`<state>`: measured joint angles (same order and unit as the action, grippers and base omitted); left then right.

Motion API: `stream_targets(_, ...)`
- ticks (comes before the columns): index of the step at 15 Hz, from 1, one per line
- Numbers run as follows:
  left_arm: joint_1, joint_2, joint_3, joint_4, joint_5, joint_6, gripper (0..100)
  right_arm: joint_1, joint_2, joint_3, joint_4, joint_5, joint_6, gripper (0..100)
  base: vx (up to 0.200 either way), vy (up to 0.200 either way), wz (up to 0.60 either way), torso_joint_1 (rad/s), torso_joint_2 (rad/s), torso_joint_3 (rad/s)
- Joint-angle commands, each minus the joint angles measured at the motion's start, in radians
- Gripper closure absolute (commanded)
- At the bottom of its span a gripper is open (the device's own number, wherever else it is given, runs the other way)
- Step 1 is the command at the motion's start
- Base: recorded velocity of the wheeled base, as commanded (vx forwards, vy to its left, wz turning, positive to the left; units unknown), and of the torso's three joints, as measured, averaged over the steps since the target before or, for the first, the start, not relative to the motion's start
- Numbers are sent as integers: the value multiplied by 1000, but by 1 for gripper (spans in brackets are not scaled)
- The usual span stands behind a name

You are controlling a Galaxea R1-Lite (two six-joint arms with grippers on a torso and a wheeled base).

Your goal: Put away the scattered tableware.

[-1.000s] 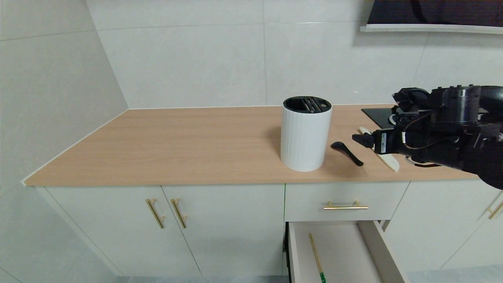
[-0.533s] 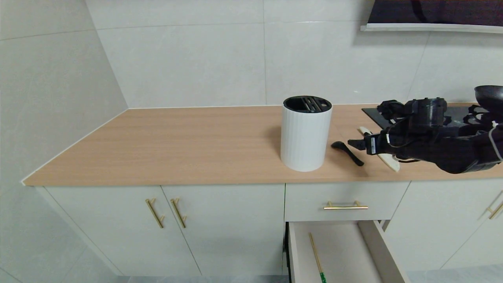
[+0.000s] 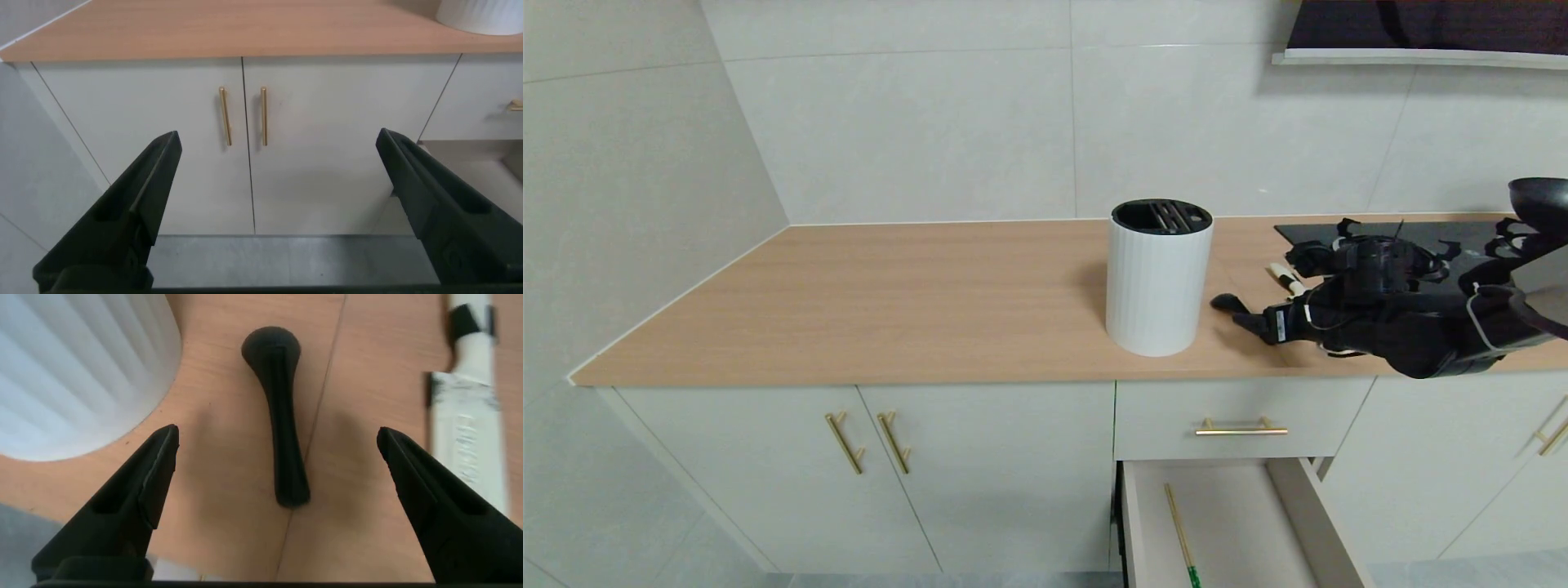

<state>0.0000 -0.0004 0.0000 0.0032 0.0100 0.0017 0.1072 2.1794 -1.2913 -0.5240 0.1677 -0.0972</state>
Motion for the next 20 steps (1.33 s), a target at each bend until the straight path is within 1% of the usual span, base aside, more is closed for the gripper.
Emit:
stream_targets(1, 2, 0, 0, 0, 1, 0, 0, 0, 51, -33, -1, 1, 2, 0, 0, 0, 0, 0, 0, 0)
stream_targets(7, 0, 0, 0, 0, 1, 0, 0, -1, 105, -79, -10, -4, 1, 0, 0, 0, 0, 0, 0, 0)
stream_targets(16, 0, 0, 0, 0, 1, 0, 0, -8, 138, -100, -27, -11, 1, 0, 0, 0, 0, 0, 0, 0)
stream_targets(17, 0, 0, 0, 0, 1, 0, 0, -8, 142, -103, -25, -10, 1, 100, 0, 0, 0, 0, 0, 0)
stream_targets(20, 0, 0, 0, 0, 1, 0, 0, -8, 158, -115, -25, -10, -1, 100, 0, 0, 0, 0, 0, 0)
